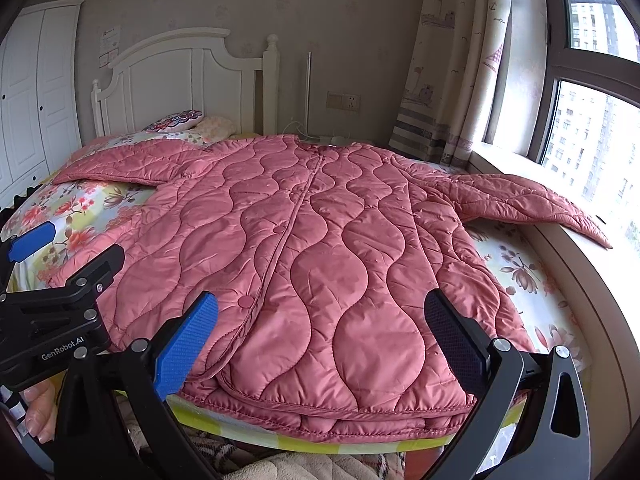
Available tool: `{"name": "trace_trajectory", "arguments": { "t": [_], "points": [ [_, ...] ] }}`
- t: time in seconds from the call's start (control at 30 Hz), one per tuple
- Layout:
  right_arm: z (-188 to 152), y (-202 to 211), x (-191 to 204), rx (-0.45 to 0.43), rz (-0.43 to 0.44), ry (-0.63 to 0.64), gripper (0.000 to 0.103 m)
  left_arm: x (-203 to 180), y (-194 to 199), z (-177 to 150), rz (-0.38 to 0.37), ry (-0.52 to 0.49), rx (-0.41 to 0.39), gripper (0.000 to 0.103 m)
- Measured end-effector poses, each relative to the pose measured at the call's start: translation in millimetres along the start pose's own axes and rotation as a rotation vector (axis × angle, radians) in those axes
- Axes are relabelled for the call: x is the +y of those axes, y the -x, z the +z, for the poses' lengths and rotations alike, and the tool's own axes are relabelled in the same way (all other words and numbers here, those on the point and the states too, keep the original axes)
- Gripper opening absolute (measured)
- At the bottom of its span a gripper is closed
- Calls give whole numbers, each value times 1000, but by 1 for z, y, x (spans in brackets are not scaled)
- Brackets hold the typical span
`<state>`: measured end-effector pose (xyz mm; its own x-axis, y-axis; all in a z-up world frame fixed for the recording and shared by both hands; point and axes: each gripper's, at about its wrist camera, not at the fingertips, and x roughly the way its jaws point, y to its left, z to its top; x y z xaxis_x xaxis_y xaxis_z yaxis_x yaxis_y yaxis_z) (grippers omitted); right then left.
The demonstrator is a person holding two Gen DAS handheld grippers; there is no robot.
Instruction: Fold large clothes
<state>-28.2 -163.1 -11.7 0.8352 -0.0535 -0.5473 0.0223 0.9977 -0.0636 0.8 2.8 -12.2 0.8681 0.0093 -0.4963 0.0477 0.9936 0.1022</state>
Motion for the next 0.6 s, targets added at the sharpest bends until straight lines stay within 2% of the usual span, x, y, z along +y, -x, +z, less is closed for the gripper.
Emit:
{"name": "trace_trajectory", "arguments": {
  "t": [0.6],
  "points": [
    [-1, -2, 0, 5, 2, -4, 99, 0, 0, 0, -1, 0, 1, 101]
  ]
}}
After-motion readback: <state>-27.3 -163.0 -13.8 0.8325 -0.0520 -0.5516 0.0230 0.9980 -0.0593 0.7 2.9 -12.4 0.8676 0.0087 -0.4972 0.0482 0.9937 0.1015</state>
